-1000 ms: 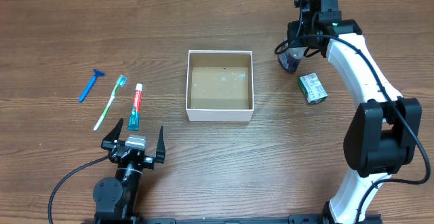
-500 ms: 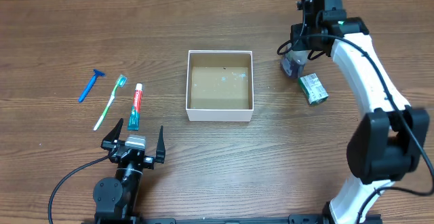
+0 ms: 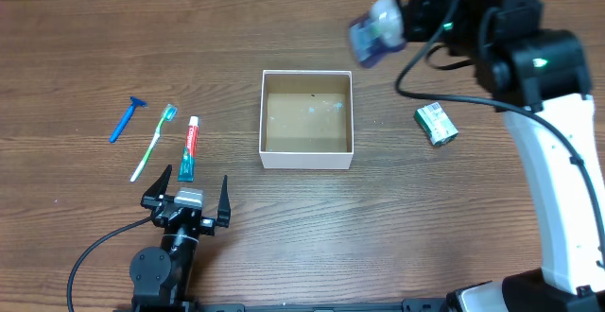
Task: Pack container
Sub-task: 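Carry the soap bottle into the box and release it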
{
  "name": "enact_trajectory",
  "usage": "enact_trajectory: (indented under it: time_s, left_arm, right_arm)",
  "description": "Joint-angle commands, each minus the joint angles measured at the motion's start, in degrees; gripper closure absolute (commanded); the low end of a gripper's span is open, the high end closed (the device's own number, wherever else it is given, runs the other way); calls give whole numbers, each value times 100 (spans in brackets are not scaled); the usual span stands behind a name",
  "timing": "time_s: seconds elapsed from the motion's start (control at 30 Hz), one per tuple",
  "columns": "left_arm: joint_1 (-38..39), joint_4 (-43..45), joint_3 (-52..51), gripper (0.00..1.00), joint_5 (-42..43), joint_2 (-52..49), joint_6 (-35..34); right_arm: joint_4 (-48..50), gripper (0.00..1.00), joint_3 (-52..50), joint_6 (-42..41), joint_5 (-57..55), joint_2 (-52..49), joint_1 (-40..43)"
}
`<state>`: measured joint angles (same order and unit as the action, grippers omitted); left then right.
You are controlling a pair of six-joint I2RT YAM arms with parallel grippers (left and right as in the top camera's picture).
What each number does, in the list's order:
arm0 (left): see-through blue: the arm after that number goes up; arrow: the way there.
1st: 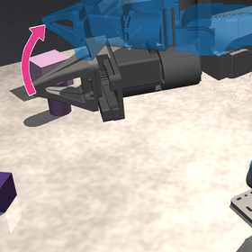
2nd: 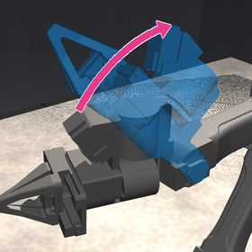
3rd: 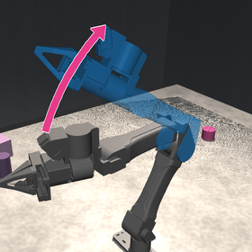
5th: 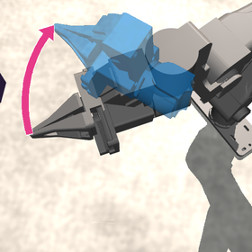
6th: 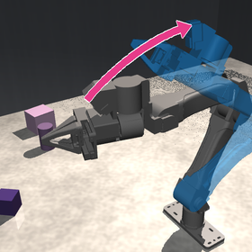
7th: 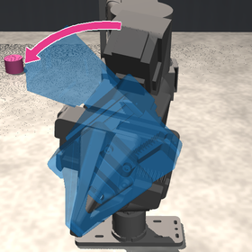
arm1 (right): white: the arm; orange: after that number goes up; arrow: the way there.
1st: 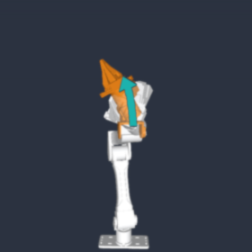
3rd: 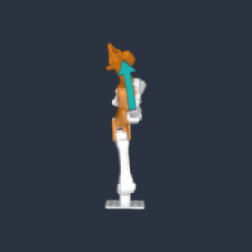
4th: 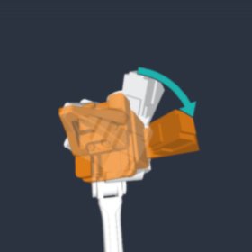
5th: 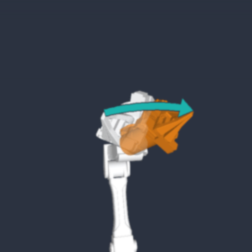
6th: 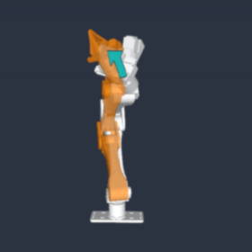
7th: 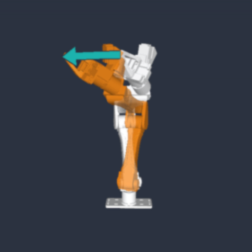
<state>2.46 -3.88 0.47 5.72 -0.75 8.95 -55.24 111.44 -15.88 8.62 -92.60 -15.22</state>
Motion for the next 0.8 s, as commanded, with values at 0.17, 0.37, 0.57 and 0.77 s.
enact_trajectory:
  time_s: [0.17, 0.37, 0.57, 0.77]
  left_arm:
    - [-57, -15, -20, 0, -37, 42, -105]
    - [-57, -15, -20, 0, -37, 42, -103]
    - [-57, -15, -20, 0, -37, 42, -103]
    - [-57, -15, -20, 0, -37, 42, -103]
  right_arm:
    - [81, 85, 103, -1305, -627, -728, -1329]
    - [-7, 85, 103, -1617, -1545, -1351, -1919]
    - [-175, 84, 103, -2177, -2524, -1950, -2199]
    - [59, 84, 101, -2321, -3320, -2441, -2417]
